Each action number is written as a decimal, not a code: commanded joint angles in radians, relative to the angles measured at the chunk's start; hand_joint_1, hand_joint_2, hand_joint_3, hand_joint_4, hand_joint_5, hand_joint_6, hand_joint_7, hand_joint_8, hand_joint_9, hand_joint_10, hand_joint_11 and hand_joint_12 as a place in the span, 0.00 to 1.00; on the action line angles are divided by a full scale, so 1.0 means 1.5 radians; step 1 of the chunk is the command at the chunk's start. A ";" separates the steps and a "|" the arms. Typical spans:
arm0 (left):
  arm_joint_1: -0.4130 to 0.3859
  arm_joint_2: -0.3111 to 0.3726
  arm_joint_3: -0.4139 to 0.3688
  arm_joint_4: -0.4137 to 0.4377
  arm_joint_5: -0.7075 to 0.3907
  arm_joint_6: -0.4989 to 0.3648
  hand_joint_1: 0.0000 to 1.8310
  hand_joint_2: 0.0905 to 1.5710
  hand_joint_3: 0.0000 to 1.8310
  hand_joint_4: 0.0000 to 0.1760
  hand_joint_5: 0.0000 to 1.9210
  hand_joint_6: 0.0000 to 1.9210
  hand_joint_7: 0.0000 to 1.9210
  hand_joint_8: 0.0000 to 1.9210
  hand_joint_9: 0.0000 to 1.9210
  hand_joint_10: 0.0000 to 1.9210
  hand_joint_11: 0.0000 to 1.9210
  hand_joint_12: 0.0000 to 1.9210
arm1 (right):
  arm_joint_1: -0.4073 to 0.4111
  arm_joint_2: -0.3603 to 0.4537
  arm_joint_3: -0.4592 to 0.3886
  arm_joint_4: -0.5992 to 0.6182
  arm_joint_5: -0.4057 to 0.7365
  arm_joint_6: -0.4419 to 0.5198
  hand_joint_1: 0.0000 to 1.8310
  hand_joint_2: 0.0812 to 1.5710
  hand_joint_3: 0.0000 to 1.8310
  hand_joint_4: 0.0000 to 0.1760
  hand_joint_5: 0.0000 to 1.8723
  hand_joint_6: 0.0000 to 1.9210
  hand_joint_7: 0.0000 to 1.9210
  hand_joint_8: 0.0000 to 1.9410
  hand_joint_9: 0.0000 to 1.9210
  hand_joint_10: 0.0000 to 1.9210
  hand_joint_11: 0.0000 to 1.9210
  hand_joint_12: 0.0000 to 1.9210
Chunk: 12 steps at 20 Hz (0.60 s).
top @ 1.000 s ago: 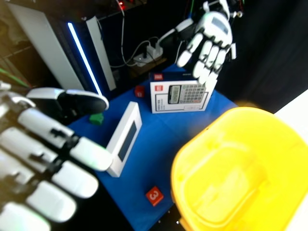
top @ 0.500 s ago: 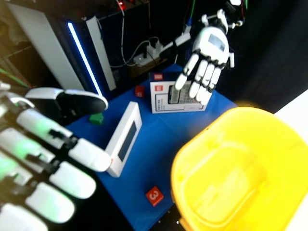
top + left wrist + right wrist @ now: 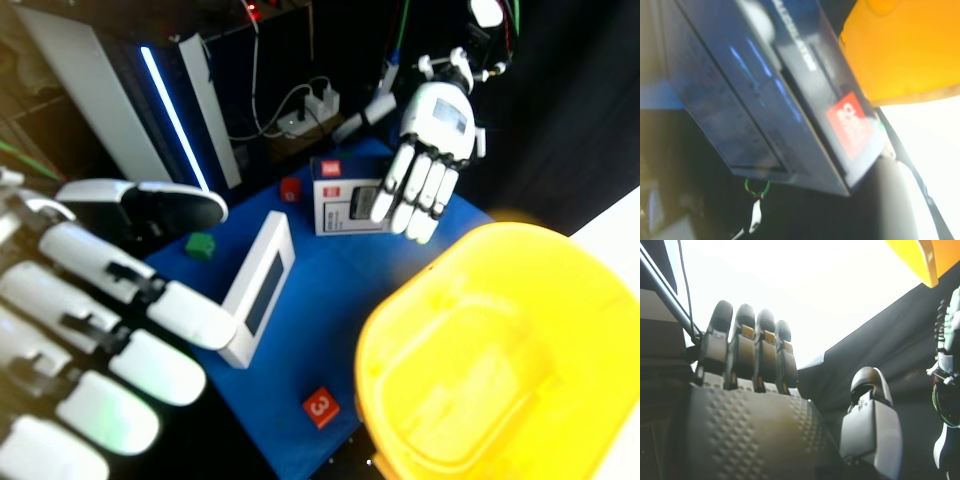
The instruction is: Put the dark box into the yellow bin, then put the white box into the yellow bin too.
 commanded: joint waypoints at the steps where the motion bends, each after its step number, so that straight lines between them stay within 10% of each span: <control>1: 0.007 -0.008 -0.004 0.002 -0.011 -0.011 0.77 0.61 0.00 0.00 0.59 0.37 0.70 0.09 0.62 0.40 0.52 0.52 | 0.010 0.001 0.001 -0.004 0.079 0.002 0.09 0.64 0.00 0.00 0.18 0.00 0.19 0.00 0.16 0.00 0.03 0.27; 6: 0.011 -0.003 -0.003 -0.014 -0.005 -0.006 0.77 0.62 0.00 0.00 0.61 0.34 0.71 0.04 0.61 0.46 0.53 0.54 | 0.009 0.001 0.001 -0.005 0.079 0.002 0.08 0.64 0.00 0.00 0.19 0.00 0.20 0.00 0.17 0.00 0.04 0.27; 12: 0.006 0.022 0.002 -0.206 -0.052 0.082 0.77 0.63 0.00 0.00 0.55 0.42 0.62 0.27 0.62 0.42 0.53 0.44 | 0.009 -0.003 0.001 -0.005 0.079 0.002 0.08 0.65 0.00 0.00 0.19 0.00 0.19 0.00 0.15 0.00 0.02 0.27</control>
